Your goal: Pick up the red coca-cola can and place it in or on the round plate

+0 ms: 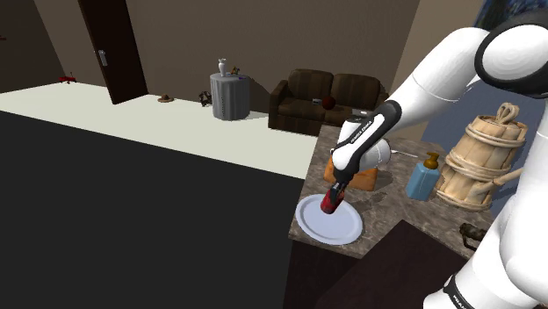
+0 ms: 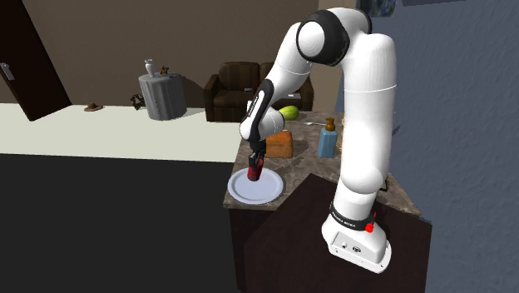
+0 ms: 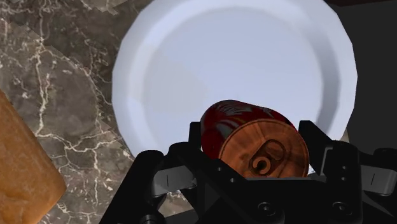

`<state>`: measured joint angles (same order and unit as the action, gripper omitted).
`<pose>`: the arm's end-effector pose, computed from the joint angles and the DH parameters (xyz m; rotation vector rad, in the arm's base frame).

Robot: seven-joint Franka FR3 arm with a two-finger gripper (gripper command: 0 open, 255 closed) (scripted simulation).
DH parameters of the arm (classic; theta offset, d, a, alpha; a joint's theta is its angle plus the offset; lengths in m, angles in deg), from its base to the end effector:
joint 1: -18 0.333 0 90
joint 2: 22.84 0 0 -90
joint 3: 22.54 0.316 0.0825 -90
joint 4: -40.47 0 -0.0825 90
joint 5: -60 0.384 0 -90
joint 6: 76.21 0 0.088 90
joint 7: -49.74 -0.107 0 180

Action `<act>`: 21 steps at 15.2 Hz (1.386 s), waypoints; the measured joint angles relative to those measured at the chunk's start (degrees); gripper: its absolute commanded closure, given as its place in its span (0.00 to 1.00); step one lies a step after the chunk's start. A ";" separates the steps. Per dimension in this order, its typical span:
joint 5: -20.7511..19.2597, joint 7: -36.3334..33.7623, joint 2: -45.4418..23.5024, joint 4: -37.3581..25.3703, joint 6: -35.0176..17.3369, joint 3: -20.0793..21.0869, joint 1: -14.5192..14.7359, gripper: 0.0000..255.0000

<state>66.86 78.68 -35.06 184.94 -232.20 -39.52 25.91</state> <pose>0.4557 -0.0825 0.2009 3.1058 0.3803 -0.0064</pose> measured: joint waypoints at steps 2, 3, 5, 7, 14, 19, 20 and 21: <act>1.24 0.80 -1.71 -0.20 -1.43 0.71 -0.39 1.00; 1.84 1.33 -2.51 -0.34 -2.07 1.05 -0.70 1.00; 2.89 2.08 -4.01 -0.63 -3.22 1.75 -1.20 1.00; 3.19 2.32 -4.40 -0.62 -3.63 1.96 -1.36 1.00; 3.29 2.40 -4.52 -0.62 -3.77 2.03 -1.42 0.00; 2.57 1.89 -3.41 -0.38 -2.96 1.46 -1.01 0.00; 1.60 1.26 -2.18 -0.66 -1.53 0.76 -0.61 0.00; 0.48 0.22 -0.54 -0.27 -0.34 0.11 0.08 0.00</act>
<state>67.33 78.90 -35.61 184.67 -232.55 -39.41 25.99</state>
